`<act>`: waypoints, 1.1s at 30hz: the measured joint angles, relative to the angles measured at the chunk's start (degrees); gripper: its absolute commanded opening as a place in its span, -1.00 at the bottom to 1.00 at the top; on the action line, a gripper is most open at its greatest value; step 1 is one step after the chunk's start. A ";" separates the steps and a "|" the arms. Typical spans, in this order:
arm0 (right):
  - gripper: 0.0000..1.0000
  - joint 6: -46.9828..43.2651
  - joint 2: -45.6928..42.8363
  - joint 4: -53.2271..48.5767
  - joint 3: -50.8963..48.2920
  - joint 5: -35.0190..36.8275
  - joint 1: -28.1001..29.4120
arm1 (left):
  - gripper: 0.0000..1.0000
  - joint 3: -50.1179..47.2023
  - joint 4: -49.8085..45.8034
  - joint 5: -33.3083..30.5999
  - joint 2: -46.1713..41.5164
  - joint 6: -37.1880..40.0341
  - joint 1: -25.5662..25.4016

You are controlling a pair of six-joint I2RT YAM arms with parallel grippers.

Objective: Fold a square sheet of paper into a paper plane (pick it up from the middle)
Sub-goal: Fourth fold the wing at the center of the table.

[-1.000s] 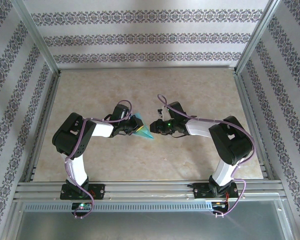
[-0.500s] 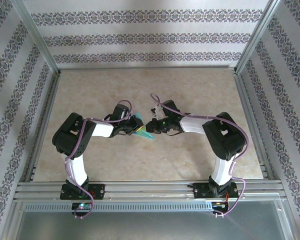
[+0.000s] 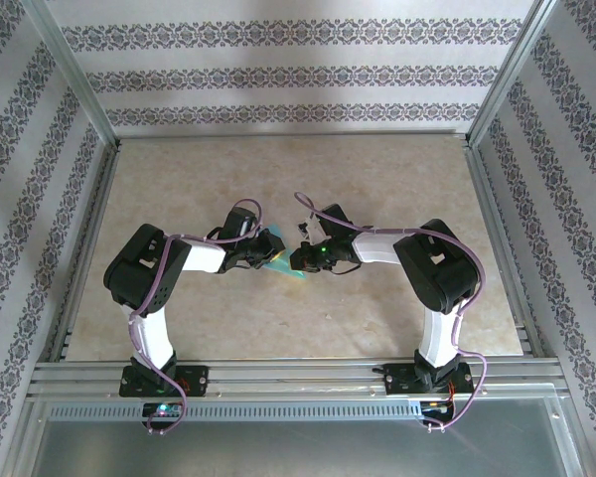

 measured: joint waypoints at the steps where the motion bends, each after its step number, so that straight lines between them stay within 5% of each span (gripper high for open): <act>1: -0.86 -0.04 0.04 -0.09 0.00 0.17 0.00 | -0.74 0.00 0.00 0.00 0.00 -0.02 0.00; 33: -0.85 -0.76 -3.19 -3.45 -1.95 2.43 -0.04 | -0.75 0.87 -1.60 -0.04 0.24 -0.09 0.00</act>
